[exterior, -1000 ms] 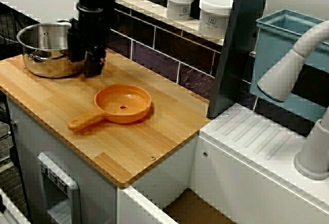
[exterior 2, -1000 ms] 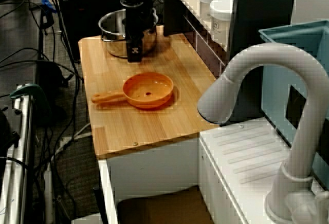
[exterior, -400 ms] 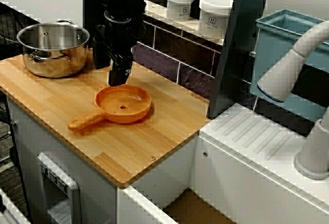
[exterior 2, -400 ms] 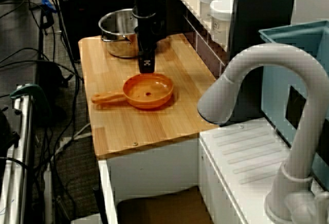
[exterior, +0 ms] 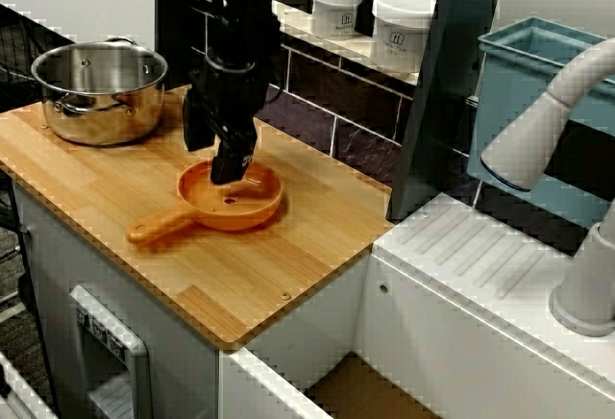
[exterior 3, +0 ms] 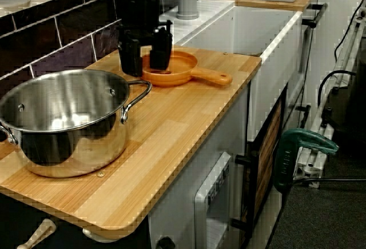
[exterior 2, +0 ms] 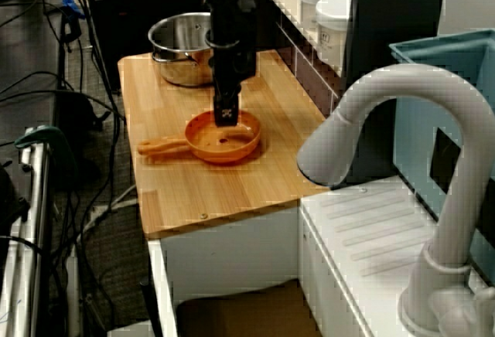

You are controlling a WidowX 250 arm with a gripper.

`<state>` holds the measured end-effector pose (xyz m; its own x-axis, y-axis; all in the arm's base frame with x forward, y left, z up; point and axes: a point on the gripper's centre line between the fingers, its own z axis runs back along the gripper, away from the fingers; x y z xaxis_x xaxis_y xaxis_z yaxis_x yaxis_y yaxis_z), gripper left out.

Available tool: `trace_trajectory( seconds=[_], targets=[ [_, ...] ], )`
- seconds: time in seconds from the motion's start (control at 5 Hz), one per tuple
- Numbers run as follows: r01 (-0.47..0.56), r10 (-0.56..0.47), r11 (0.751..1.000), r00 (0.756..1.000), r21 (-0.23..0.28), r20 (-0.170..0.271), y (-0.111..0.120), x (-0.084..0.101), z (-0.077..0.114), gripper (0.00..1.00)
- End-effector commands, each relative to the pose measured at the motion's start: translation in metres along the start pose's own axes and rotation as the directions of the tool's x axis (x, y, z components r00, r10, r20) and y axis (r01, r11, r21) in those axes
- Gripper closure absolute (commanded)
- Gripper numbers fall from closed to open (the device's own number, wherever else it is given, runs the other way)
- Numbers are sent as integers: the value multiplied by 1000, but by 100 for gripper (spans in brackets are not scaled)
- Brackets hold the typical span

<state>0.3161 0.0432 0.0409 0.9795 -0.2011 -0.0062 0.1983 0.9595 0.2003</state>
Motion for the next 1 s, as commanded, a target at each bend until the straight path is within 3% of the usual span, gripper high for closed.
trace_trajectory(
  seconds=[0.0, 0.2, 0.4, 0.6, 0.8],
  targets=[
    [17, -17, 1000, 1000, 3, 7, -6, -8, -9, 0],
    [20, -20, 999, 1000, -25, 4, 0, -8, -10, 0],
    [80, -80, 995, 997, -65, 12, 6, -6, -14, 100],
    [156, -156, 987, 988, -30, 12, 12, -8, -18, 100],
    [202, -200, 979, 978, -36, 52, 17, -13, -17, 100]
  ],
)
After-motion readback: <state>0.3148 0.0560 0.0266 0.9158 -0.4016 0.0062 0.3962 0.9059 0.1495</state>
